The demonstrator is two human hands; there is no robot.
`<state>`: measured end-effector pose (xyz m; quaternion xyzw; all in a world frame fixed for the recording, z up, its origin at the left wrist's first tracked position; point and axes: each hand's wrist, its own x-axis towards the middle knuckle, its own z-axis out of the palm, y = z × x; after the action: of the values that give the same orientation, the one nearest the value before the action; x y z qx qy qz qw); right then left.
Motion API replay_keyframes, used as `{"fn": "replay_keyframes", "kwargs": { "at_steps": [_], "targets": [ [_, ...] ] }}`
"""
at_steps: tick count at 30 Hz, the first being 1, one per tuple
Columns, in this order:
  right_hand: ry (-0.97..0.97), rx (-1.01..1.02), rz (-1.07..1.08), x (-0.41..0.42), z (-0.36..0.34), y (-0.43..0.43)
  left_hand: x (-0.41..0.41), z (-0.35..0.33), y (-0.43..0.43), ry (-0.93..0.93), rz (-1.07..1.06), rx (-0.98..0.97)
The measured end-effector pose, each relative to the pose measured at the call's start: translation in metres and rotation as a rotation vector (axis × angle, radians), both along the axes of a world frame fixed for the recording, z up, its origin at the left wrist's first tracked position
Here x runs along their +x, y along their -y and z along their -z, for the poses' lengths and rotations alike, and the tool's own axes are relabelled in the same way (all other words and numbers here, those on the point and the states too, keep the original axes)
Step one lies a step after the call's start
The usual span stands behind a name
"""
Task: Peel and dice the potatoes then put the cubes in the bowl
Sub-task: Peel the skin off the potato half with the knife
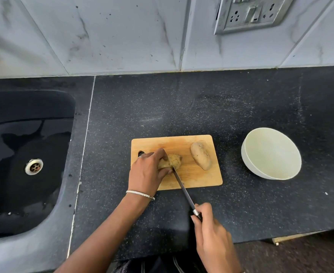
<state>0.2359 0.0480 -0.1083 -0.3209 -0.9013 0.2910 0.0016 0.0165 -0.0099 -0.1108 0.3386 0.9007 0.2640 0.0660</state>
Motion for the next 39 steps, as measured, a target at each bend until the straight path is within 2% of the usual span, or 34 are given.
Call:
{"fn": "replay_keyframes", "kwargs": {
  "at_steps": [4, 8, 17, 30, 39],
  "targets": [
    [0.031, 0.069, 0.071, 0.023, -0.018, 0.001, -0.001, 0.001, 0.002, 0.031, -0.002, 0.023],
    [-0.011, 0.041, 0.140, 0.022, -0.033, -0.007, -0.003, 0.005, 0.008, 0.086, -0.025, 0.077],
    [-0.067, 0.074, -0.081, -0.036, -0.019, -0.010, 0.000, 0.012, 0.013, 0.085, -0.034, 0.118],
    [-0.054, 0.074, -0.087, -0.038, -0.017, -0.009, -0.002, 0.009, 0.011, 0.088, -0.036, 0.088],
    [-0.122, 0.088, -0.065, -0.058, -0.005, -0.012, -0.004, 0.008, 0.009, 0.112, -0.058, 0.063]
  ]
}}
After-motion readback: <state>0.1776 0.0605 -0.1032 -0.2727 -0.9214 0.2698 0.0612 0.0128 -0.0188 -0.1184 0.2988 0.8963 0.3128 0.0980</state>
